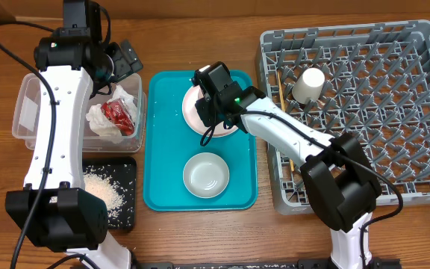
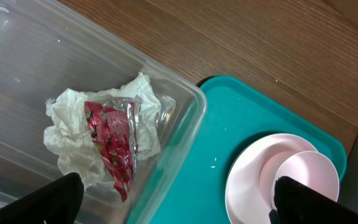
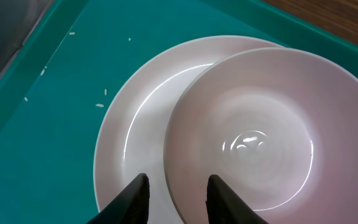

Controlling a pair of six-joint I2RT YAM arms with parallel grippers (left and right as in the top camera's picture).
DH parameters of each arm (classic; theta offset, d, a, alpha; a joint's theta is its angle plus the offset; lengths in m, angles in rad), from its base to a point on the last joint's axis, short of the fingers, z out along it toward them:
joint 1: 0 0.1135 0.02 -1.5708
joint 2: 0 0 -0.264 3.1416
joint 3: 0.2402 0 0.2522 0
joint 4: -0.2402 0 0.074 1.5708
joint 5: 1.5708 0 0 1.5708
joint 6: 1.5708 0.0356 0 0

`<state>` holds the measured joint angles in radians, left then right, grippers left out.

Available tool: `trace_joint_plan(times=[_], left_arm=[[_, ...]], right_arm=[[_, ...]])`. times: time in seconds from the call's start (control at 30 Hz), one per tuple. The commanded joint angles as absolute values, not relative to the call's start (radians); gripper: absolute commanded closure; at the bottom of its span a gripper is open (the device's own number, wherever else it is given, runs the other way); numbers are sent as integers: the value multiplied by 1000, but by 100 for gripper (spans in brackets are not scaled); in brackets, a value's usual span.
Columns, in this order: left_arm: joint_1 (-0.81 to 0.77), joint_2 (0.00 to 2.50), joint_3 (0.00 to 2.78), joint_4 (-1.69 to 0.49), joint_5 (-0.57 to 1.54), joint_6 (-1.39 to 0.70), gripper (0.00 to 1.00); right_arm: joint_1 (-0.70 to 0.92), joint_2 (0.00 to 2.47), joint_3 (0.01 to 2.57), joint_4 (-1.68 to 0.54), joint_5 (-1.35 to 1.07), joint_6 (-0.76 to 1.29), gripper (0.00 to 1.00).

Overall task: Sort waste into correct bins and load items into the dishwasher
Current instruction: 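Move the right gripper left over the pink bowl on the pink plate, then lower the right gripper and grasp the pink bowl's rim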

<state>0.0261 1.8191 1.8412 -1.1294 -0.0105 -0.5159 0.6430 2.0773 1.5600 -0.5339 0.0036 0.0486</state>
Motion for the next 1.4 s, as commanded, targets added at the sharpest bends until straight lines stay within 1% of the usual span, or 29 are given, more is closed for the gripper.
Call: trace_joint_plan(times=[0.0,0.4,0.47,0.73,0.83,1.03,1.17,1.2,1.23,1.37], left_arm=[[20,1805,1856,-1126,-7,-504,0],[20,1805,1856,-1126,-7,-504,0],[20,1805,1856,-1125,-7,-504,0],[20,1805,1856,-1126,-7,-504,0],[20,1805,1856,-1125,-7,-504,0],[20,1805,1856,-1126,-7,-505,0],[20,1805,1856,-1126,-7,-504,0],[20,1805,1856,-1126,-7,-504,0],[20,1805,1856,-1126,-7,-505,0],[20,1805,1856,-1126,-7,-504,0]], right_arm=[[647,2092,1557,-527,-1,14,68],[650,2106,1557,-529,-1,10,69],[650,2106,1557,-531,-1,10,71],[650,2106,1533,-535,-1,-9,72],[648,2106,1532,-534,-1,-9,75],[645,2106,1533,-524,0,-9,75],[645,2105,1534,-517,7,-8,86],[645,2103,1534,-517,7,-8,89],[645,2100,1534,-517,7,-8,96],[645,2080,1536,-516,9,-8,96]])
